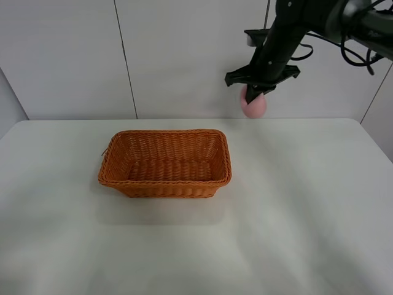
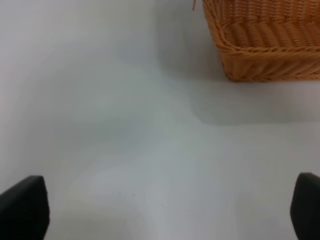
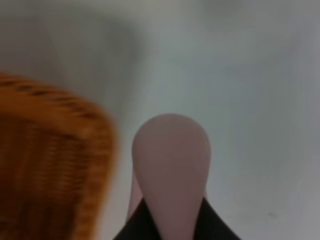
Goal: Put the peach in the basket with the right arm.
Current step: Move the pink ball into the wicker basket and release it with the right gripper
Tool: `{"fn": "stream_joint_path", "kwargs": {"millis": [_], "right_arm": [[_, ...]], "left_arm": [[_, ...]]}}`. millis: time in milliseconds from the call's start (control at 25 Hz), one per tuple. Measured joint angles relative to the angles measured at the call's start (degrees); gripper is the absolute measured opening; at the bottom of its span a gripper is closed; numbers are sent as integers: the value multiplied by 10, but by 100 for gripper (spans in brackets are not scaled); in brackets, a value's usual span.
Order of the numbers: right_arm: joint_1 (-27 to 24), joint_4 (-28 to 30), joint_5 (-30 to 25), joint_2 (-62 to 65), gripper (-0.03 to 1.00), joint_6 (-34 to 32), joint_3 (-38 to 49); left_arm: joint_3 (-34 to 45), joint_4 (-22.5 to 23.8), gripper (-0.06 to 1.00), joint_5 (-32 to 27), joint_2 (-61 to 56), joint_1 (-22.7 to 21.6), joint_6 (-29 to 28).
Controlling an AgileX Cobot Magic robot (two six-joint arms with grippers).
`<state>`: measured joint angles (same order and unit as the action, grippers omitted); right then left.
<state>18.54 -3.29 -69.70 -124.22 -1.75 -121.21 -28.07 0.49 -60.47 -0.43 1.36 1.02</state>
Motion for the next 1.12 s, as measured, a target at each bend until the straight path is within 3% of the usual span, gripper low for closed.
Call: {"fn": "stream_joint_path", "kwargs": {"millis": [280, 560, 960, 1040, 1120], "right_arm": [[118, 0, 33, -1, 0, 1, 0], [201, 6, 67, -26, 0, 1, 0], [211, 25, 168, -148, 0, 1, 0], [211, 24, 169, -154, 4, 1, 0], [211, 22, 169, -154, 17, 1, 0]], "left_arm": [[0, 0, 99, 0, 0, 0, 0], [0, 0, 99, 0, 0, 0, 0], [0, 0, 99, 0, 0, 0, 0], [0, 0, 99, 0, 0, 0, 0], [0, 0, 99, 0, 0, 0, 0]]}}
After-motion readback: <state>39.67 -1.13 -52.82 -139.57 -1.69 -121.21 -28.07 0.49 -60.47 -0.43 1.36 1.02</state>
